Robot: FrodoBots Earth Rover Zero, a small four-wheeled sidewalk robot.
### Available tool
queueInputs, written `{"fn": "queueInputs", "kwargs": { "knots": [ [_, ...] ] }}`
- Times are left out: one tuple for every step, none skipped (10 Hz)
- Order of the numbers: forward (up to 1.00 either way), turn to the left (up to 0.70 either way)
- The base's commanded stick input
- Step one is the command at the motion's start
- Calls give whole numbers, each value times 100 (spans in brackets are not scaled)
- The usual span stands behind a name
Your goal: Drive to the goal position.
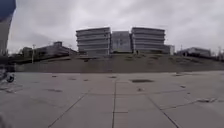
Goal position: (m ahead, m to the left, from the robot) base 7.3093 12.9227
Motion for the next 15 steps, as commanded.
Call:
{"fn": "queueInputs", "kwargs": {
  "knots": [
    [70,0],
    [70,0],
    [70,0],
    [70,2],
    [70,0],
    [70,0],
    [70,0],
    [70,4],
    [70,19],
    [70,31],
    [70,33],
    [70,10],
    [70,0],
    [70,0],
    [70,0]
  ]
}}
